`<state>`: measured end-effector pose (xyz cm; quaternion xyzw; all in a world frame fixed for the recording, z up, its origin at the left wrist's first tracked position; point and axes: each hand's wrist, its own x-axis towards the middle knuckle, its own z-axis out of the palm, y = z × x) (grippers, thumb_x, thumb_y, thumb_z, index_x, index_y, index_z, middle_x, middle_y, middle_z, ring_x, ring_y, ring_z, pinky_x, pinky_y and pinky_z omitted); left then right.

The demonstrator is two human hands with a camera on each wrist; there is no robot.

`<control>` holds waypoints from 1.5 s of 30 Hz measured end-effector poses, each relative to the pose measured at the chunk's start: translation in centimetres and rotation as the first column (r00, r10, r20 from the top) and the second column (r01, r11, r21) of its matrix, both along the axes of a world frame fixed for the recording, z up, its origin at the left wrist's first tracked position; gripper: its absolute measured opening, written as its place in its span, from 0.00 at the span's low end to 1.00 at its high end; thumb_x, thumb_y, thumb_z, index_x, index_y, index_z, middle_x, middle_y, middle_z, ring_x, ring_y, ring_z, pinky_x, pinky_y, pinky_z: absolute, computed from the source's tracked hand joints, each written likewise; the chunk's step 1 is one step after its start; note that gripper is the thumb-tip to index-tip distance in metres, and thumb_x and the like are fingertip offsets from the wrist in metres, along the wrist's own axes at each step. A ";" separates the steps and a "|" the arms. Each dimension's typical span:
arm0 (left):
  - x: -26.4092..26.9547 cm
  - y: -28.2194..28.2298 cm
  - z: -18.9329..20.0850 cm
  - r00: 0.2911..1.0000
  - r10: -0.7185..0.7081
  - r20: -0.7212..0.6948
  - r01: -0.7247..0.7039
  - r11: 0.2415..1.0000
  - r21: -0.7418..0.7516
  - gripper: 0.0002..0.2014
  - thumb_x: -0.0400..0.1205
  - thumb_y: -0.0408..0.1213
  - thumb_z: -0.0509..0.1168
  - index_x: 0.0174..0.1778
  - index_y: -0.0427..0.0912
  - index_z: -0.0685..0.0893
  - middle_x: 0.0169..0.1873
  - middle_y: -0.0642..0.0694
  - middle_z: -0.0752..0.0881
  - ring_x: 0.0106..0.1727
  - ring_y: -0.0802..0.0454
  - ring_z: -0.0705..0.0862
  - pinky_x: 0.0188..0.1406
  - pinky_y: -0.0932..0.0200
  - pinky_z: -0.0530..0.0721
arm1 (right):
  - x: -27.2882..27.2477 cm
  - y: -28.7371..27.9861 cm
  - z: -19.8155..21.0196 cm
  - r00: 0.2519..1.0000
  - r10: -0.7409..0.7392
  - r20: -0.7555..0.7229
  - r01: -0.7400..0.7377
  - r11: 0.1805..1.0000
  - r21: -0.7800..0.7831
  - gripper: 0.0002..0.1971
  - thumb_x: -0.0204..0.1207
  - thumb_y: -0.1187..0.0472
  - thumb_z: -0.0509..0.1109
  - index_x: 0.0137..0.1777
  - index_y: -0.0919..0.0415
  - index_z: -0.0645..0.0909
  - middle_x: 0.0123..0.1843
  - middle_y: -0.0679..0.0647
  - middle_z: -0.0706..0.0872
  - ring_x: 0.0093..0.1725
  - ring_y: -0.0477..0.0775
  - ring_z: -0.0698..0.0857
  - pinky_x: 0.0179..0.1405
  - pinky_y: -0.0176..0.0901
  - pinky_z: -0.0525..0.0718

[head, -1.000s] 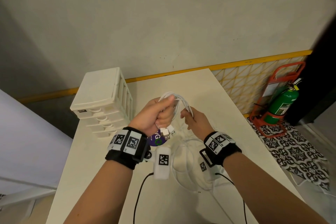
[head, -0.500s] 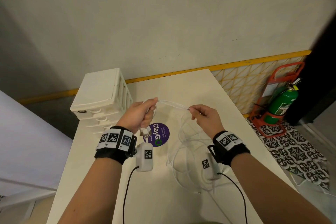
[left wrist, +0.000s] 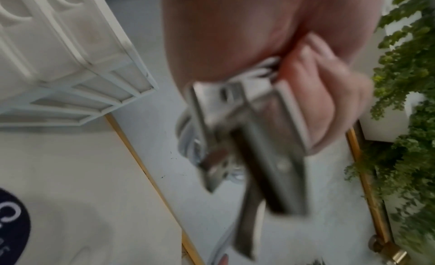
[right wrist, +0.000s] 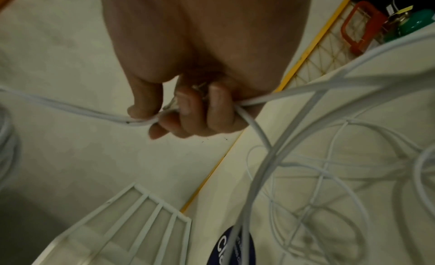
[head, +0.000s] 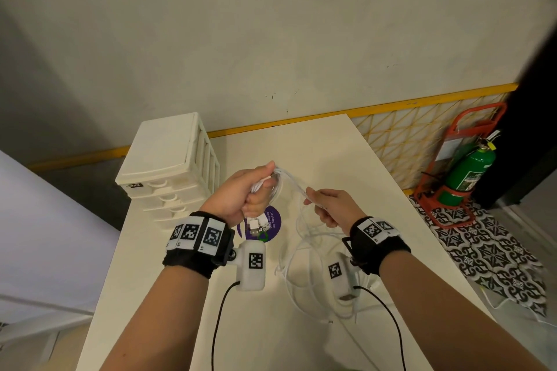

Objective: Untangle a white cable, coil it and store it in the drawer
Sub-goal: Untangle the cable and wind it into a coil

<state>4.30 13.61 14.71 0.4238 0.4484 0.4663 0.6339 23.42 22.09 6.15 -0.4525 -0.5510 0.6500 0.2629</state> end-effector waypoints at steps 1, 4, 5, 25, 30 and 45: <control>0.0 0.1 0.0 1.000 0.008 0.029 -0.008 1.000 0.000 0.18 0.81 0.50 0.57 0.28 0.44 0.72 0.12 0.55 0.62 0.11 0.60 0.58 0.11 0.71 0.59 | -0.1 0.0 -0.1 1.000 -0.017 0.011 0.017 1.000 0.008 0.13 0.76 0.49 0.69 0.39 0.59 0.83 0.27 0.52 0.73 0.20 0.48 0.65 0.17 0.35 0.60; 0.2 0.2 -0.3 0.998 0.028 0.051 -0.028 1.000 0.003 0.18 0.80 0.51 0.59 0.29 0.44 0.71 0.13 0.54 0.62 0.11 0.59 0.58 0.10 0.71 0.58 | -0.7 -0.3 -0.6 0.994 -0.113 -0.014 0.113 0.993 0.041 0.14 0.74 0.54 0.72 0.32 0.58 0.74 0.29 0.54 0.71 0.19 0.49 0.64 0.15 0.33 0.60; 0.2 0.2 -0.4 0.998 0.032 0.047 -0.032 0.999 0.005 0.18 0.80 0.51 0.60 0.29 0.44 0.71 0.13 0.54 0.62 0.11 0.59 0.58 0.10 0.71 0.59 | -0.9 -0.3 -0.7 0.987 -0.160 -0.028 0.161 0.986 0.037 0.16 0.73 0.56 0.73 0.30 0.59 0.72 0.27 0.55 0.69 0.18 0.49 0.63 0.15 0.33 0.60; 0.5 1.6 -0.9 0.871 0.351 0.344 -0.383 0.924 0.025 0.23 0.85 0.57 0.49 0.34 0.44 0.71 0.15 0.54 0.63 0.13 0.60 0.61 0.11 0.67 0.64 | -3.0 -2.0 -1.1 0.888 0.247 0.389 -0.425 0.764 0.485 0.13 0.78 0.55 0.67 0.59 0.56 0.85 0.35 0.44 0.80 0.36 0.40 0.77 0.37 0.29 0.69; 1.1 2.5 -1.2 0.747 0.466 0.473 -0.543 0.839 0.032 0.19 0.87 0.52 0.50 0.35 0.44 0.71 0.18 0.54 0.66 0.18 0.59 0.64 0.18 0.66 0.68 | -3.3 -2.4 0.0 0.845 0.272 0.461 -0.496 0.720 0.484 0.24 0.78 0.58 0.67 0.74 0.59 0.70 0.44 0.40 0.81 0.42 0.33 0.74 0.40 0.25 0.67; 2.3 3.3 -3.8 0.729 0.590 -0.345 -0.440 0.792 0.423 0.12 0.87 0.38 0.56 0.43 0.32 0.72 0.23 0.46 0.72 0.21 0.59 0.72 0.23 0.64 0.73 | -3.7 -2.1 3.2 0.900 0.138 0.413 -0.401 0.632 0.663 0.12 0.75 0.50 0.69 0.46 0.60 0.85 0.27 0.49 0.77 0.30 0.51 0.76 0.34 0.44 0.73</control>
